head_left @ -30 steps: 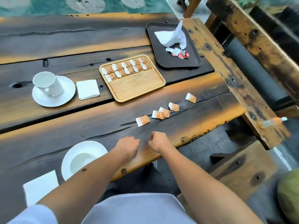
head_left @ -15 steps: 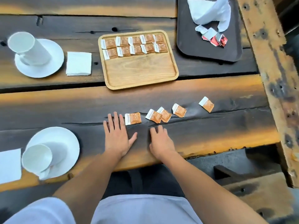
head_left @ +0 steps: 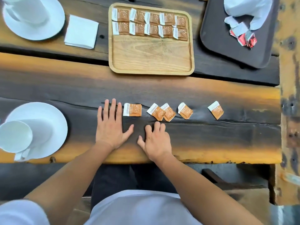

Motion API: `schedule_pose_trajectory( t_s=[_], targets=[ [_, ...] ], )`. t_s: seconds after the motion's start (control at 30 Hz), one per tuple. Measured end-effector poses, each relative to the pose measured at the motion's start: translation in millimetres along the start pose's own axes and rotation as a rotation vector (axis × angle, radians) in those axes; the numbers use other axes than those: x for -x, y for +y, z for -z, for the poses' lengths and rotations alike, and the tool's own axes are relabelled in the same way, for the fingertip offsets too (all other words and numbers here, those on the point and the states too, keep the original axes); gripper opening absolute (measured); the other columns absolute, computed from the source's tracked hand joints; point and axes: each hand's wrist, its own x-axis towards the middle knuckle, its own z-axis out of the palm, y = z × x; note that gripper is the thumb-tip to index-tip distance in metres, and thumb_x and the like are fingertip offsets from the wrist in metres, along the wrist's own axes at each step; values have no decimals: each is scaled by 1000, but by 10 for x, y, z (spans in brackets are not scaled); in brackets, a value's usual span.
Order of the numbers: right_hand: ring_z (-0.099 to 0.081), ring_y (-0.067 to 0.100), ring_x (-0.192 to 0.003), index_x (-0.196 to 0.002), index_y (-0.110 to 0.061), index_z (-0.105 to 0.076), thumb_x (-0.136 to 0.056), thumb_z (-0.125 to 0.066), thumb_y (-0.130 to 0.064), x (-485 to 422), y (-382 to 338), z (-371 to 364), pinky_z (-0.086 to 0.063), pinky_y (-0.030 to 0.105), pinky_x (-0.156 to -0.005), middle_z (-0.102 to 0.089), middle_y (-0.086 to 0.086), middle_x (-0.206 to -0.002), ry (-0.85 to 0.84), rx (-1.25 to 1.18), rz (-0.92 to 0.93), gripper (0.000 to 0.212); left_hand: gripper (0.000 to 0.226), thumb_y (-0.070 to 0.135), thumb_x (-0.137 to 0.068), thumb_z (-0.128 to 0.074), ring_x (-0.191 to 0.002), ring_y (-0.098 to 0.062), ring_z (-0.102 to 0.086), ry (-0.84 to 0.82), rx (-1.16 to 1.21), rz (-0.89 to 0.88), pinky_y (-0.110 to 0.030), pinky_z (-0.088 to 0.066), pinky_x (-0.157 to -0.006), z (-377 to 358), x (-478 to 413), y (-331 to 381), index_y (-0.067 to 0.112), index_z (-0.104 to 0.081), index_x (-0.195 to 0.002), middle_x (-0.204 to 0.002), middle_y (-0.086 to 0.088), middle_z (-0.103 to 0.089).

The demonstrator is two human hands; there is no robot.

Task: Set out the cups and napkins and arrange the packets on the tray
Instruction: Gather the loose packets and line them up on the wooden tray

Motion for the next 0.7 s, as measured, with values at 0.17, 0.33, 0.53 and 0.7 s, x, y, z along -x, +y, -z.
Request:
schedule_pose_trajectory(
  t_s=[0.17, 0.33, 0.53, 0.7],
  targets=[
    [-50, 31, -94, -111, -13, -51, -92, -46, -43, -7, 256, 138, -47, 39, -65, -50, 12, -108, -31, -56, 205, 35, 90, 69, -81, -44, -147, -36, -18, 37, 104, 65, -54, -15, -118, 107, -50, 46, 10, -31, -147, -156, -17, -28],
    [-59, 32, -87, -95, -8, -58, -91, -54, -25, -142, 457, 309, -47, 41, -66, -61, 11, -95, 137, -88, 251, 18, 70, 66, -81, -55, -127, -39, -35, 96, 249, 148, -53, -27, -105, 303, -252, 177, 24, -45, -136, -141, -16, -39],
    [-54, 35, -95, -105, -7, -59, -91, -58, -25, -507, 325, 570, -46, 42, -71, -57, 14, -103, 216, -142, 132, 23, 54, 56, -82, -65, -124, -37, -36, 38, 272, 110, -51, -30, -101, 400, -310, 178, 24, -58, -125, -135, -13, -44],
    [-45, 35, -116, -119, -13, -52, -95, -55, -22, -721, 307, 638, -46, 46, -88, -54, 13, -121, -5, -262, -37, 27, 37, 39, -75, -79, -111, -32, -43, -76, 486, 234, -42, -38, -92, 547, -429, 214, 19, -57, -98, -112, -7, -52]
  ],
)
